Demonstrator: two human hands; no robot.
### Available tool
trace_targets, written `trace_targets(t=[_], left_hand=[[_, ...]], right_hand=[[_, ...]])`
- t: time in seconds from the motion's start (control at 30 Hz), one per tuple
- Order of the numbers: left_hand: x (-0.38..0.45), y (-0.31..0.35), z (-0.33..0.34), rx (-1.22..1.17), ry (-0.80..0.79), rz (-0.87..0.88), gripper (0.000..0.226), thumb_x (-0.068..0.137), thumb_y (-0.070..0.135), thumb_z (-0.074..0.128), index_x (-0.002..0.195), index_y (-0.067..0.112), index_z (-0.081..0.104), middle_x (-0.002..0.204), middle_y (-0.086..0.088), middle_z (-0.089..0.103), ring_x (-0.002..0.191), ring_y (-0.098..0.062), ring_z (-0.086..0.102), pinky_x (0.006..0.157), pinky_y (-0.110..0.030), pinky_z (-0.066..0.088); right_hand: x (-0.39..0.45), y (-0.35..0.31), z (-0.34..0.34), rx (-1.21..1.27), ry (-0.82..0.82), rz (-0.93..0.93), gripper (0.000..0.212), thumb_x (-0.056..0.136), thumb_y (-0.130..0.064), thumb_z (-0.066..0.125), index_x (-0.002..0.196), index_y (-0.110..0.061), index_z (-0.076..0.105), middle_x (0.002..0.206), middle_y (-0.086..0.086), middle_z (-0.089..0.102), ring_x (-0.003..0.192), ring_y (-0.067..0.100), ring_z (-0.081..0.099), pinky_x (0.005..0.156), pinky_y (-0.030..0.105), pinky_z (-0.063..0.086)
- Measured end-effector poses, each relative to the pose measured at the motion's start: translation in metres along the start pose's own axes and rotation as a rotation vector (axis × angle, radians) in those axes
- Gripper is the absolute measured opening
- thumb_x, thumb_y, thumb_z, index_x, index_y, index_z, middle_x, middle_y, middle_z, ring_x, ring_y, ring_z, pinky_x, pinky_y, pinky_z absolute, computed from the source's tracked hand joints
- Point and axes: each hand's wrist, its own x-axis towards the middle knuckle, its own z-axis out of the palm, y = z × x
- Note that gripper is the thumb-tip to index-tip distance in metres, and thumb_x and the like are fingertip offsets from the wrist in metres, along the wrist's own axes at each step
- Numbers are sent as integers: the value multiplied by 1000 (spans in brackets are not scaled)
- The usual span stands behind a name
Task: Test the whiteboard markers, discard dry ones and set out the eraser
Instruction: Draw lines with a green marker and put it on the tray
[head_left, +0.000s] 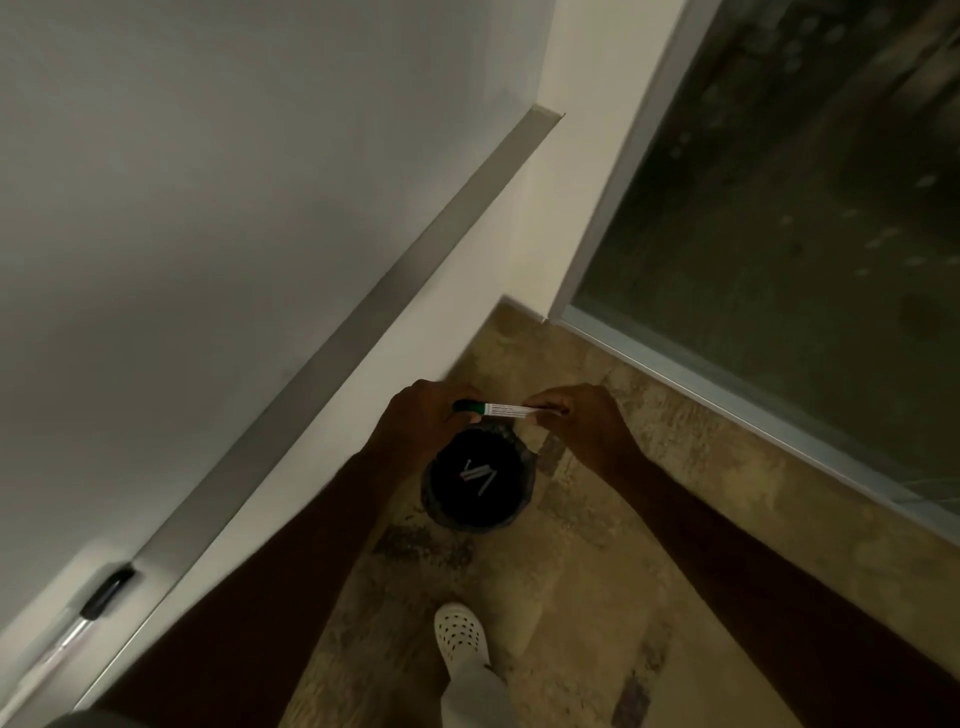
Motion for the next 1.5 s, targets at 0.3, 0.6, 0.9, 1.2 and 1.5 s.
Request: trace_targets(t=[0.3,0.6,0.9,1.2,1.5], left_hand=[[14,-41,43,16,-5,-45,41,85,52,53,116,32,71,102,1,76,88,-19,71,79,-42,57],[25,-78,89,-28,12,-62,66,85,31,77,145,26,50,153,-1,48,140,-24,45,114,-44,39],[10,-76,77,388,111,65,91,97,61,42,159,5,6,167,-16,-3,155,-31,-7,125,-51,-1],[1,-20,-2,558,236,59,92,96,69,16,158,2,4,166,-20,-2,155,-34,-5,124,-55,7],[-67,-15,-68,462,403,-74,87,99,65,19,158,2,5,167,-17,-4,155,-32,-6,125,-50,3]], right_hand=[[12,32,38,1,-36,75,19,90,-21,71,107,-20,79,99,-5,77,87,5,69,75,10,46],[6,63,64,-31,-51,116,46,94,-22,69,137,-11,60,138,11,61,118,27,64,107,44,47],[10,52,60,-560,34,126,79,98,-56,25,159,-10,9,167,12,0,155,30,-6,125,49,-2],[34,-26,17,-628,187,-3,83,95,-60,6,159,-7,5,167,14,-1,154,30,-5,125,52,1],[48,-129,16,-601,212,-295,81,100,-64,15,158,-6,17,167,14,9,155,29,3,125,48,1]])
